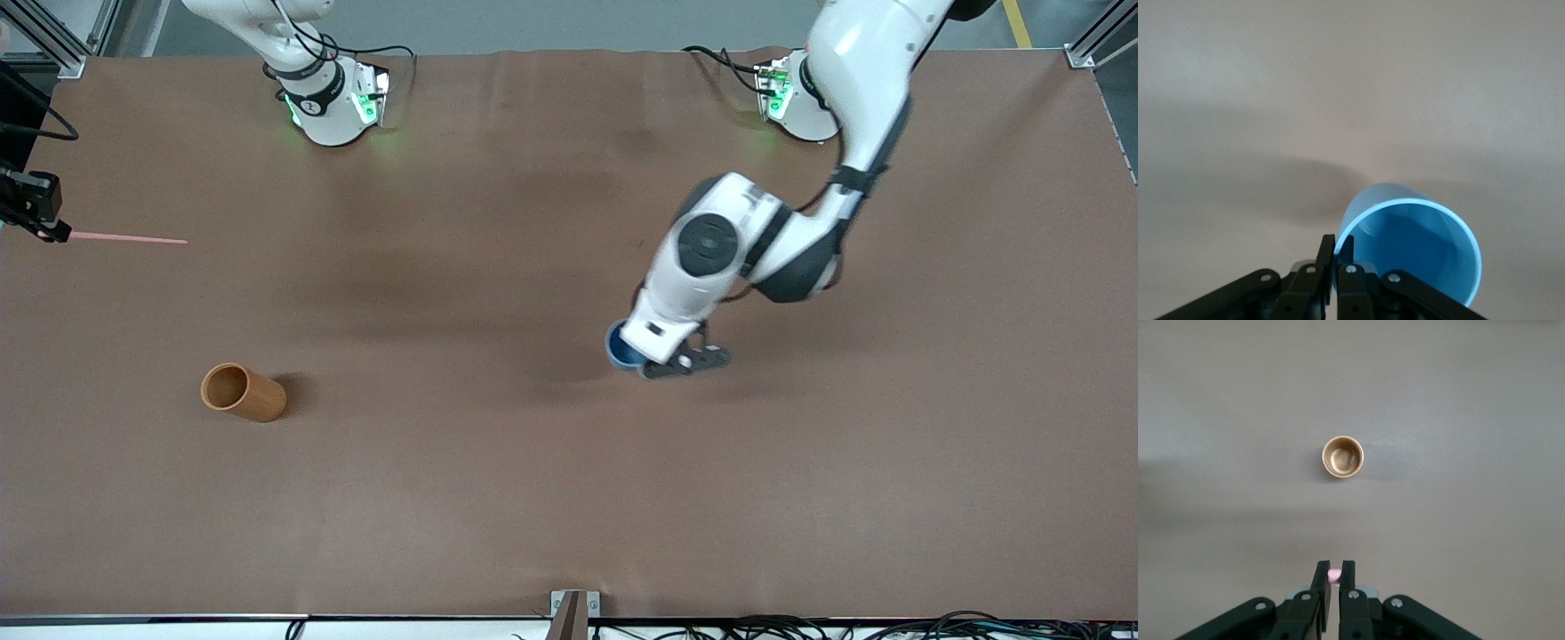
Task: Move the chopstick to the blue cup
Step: 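Carry the blue cup to the table middle with the left gripper and set it down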
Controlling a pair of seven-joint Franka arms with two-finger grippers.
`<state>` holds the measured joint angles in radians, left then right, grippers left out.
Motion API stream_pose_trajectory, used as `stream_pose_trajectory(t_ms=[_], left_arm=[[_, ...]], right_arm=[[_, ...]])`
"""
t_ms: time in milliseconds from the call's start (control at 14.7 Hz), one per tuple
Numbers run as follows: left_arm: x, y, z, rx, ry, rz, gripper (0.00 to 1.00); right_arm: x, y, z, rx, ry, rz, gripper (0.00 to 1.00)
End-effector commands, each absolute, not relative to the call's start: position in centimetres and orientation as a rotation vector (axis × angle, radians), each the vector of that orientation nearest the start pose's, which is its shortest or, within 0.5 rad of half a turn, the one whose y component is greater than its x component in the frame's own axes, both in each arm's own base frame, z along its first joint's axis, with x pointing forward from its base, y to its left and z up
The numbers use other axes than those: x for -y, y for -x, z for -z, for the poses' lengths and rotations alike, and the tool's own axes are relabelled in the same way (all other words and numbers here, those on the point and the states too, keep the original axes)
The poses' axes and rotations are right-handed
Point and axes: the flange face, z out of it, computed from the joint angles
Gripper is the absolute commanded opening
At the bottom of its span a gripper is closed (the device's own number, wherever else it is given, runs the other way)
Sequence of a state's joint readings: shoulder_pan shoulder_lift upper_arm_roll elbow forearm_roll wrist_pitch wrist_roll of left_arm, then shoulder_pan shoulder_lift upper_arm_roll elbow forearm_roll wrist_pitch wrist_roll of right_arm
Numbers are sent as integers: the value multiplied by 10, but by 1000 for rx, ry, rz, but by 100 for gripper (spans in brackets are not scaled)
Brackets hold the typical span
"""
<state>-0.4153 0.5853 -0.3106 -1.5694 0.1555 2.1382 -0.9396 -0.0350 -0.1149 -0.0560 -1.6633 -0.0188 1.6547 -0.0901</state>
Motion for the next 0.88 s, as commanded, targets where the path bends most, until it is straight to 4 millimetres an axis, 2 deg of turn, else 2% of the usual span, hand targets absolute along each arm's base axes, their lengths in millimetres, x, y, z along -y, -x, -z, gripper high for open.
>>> stream_pose_trajectory(t_ms=[0,136,272,475,543,611,679,747,815], left_arm=[[477,-523,-301,340,3139,-4,0],[501,-507,-286,357,3145,-12,0],[516,-501,-278,401,3153,-5,0],[523,-498,-263,403,3175,-1,1],[524,-498,-262,402,3181,2,5],[523,-500,-262,402,3184,4,26],[520,-503,-265,414,3185,8,70],[520,-504,-270,404,3190,23,100],[521,-506,-281,397,3195,54,100]], right_arm=[[52,-521,-649,-14,3142,221,3],[51,-524,-650,-9,3141,253,3],[50,-530,-653,-7,3139,318,3],[50,-533,-656,-5,3136,354,3],[50,-534,-657,-5,3135,364,3],[50,-534,-658,-5,3134,366,3],[50,-534,-658,-5,3134,364,3],[50,-534,-657,-5,3134,361,3],[47,-534,-657,2,3135,361,3]])
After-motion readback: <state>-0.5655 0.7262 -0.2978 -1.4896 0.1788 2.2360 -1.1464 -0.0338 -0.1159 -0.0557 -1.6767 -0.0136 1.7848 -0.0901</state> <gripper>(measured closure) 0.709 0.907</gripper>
